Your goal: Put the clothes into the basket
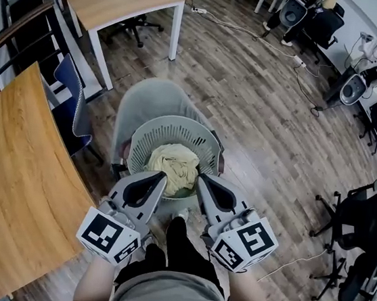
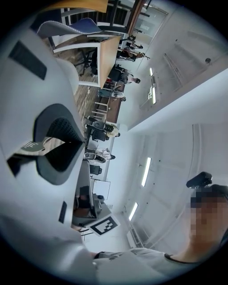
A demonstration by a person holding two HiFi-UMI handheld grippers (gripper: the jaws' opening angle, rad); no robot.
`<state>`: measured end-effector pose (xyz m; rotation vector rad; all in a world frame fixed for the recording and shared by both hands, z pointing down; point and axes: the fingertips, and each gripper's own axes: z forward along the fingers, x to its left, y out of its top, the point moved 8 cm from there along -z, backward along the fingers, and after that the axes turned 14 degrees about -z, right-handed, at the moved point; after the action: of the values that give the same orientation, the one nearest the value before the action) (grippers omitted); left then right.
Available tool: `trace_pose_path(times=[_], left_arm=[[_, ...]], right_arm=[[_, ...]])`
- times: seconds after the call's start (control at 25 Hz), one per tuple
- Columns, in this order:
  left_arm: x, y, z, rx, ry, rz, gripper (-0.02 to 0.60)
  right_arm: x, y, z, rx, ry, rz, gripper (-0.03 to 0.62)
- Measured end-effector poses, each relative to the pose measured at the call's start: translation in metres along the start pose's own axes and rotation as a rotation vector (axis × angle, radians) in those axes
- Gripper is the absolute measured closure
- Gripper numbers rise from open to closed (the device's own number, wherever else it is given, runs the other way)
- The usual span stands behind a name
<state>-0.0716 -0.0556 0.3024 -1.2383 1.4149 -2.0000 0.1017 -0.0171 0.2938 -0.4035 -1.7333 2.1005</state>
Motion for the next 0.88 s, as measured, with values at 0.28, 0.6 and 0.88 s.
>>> trace_pose_path(times=[0.28, 0.6, 0.88], left_arm=[[-0.011, 0.005, -0.009, 0.0, -0.03, 0.04, 0.568], [-0.018, 0.009, -0.024, -0.013, -0.042, 0.068, 0.568], [-0.023, 0.008, -0.039, -0.024, -0.044, 0.073, 0.568]], right_arm=[[0.017, 0.01, -0.011, -0.034, 0.002, -0.021, 0.585], [0.035, 0.016, -0.016, -0.056, 0.006, -0.042, 0.585], [0.051, 0.02, -0.019, -0.071, 0.011, -0.057, 0.585]])
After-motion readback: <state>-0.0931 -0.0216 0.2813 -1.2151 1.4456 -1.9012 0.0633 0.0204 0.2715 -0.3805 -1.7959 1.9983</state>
